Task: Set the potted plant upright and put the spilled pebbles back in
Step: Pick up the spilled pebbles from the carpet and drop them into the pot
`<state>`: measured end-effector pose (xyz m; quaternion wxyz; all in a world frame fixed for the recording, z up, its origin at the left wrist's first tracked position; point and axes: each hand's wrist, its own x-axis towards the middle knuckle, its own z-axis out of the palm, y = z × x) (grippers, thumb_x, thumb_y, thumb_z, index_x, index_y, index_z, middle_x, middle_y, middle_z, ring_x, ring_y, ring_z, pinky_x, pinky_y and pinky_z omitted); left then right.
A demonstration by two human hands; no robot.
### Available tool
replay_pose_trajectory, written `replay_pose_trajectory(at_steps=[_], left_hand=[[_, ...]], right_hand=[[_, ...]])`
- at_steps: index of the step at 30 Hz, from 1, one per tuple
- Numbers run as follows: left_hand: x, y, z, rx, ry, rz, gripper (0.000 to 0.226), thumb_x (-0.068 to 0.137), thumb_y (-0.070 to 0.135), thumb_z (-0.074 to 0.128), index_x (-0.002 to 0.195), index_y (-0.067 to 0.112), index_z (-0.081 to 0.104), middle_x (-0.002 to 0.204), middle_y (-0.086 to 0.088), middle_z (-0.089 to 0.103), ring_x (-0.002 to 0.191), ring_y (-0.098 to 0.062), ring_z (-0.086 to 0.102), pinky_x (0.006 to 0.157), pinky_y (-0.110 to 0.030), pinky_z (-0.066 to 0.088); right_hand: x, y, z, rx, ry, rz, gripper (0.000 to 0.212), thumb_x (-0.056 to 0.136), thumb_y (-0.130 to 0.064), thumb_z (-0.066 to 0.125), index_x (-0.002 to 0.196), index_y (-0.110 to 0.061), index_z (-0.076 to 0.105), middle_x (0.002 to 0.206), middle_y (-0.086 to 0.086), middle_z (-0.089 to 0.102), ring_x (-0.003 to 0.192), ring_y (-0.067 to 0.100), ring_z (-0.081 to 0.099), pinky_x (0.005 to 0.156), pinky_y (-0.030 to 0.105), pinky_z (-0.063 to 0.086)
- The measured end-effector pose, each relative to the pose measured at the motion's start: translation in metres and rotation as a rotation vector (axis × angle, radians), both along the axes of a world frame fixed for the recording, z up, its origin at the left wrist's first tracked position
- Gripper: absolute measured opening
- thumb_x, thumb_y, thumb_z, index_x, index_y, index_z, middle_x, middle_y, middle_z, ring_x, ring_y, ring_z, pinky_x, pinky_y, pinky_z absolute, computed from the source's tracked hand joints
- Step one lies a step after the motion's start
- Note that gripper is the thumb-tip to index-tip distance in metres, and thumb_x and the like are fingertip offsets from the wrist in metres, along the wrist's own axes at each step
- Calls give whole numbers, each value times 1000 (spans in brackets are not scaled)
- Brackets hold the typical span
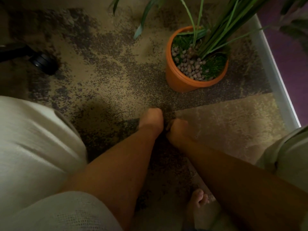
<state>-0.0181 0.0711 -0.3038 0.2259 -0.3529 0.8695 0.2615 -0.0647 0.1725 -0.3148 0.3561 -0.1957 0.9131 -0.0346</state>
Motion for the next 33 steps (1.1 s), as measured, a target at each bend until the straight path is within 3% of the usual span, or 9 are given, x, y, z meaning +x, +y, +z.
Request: replay_pose_trajectory(at_steps=[4,9,13,17,20,22,26,30,33], left_hand=[[-1,0,0,13,1,-19,19,89,2,55,101,9,67,108,-14,67,101,-30,66,82,-40,56],[-4,-13,1,102,66,248,19,89,7,59,103,10,71,108,-13,70,104,-30,66,86,-37,55],[-26,-44,18,168,333,730,14,87,14,63,90,12,76,99,-8,75,98,-25,69,85,-32,56],[-57,-84,59,210,736,1056,8,80,14,69,74,11,73,81,-7,75,81,-24,72,76,-35,59],[-80,-104,86,348,913,957,13,75,11,75,65,16,68,78,-11,74,78,-28,73,75,-41,60],[-95,-108,99,388,926,803,15,73,11,79,65,19,69,77,-11,73,78,-29,72,75,-41,61],[-122,-107,122,305,826,467,6,73,12,80,72,15,74,71,-3,69,70,-17,67,68,-31,57],[-133,-106,132,187,663,285,7,81,13,72,82,9,77,89,-5,76,86,-17,69,78,-30,57],[-132,-103,133,143,567,160,15,87,13,63,94,5,74,103,-13,74,99,-26,68,87,-35,55]], right_hand=[[-2,0,0,-7,-6,-31,19,84,-21,65,99,-18,76,111,9,72,105,29,67,92,36,55],[-16,-14,10,-34,-51,-68,18,86,-25,68,100,-20,78,112,5,73,106,25,67,94,34,55],[-33,-37,42,-211,13,-125,9,80,-25,74,87,-23,79,97,-3,76,96,17,69,84,20,50],[-55,-61,88,-408,77,-57,5,77,-21,78,81,-17,79,74,-10,68,84,12,70,79,19,52],[-83,-64,122,-453,139,1,3,77,-22,80,80,-21,79,59,-21,57,65,-2,60,61,8,42],[-103,-58,138,-472,161,5,3,78,-21,79,80,-23,79,58,-23,57,64,-3,58,54,8,37],[-130,-43,150,-517,175,-89,13,80,-18,77,73,-28,73,68,-8,69,73,13,70,62,16,47],[-133,-33,145,-489,188,-126,22,84,-14,72,68,-30,69,72,-2,71,71,20,70,63,25,56],[-132,-30,142,-505,152,-193,16,88,-6,66,78,-17,72,79,1,67,69,16,67,48,12,50]])
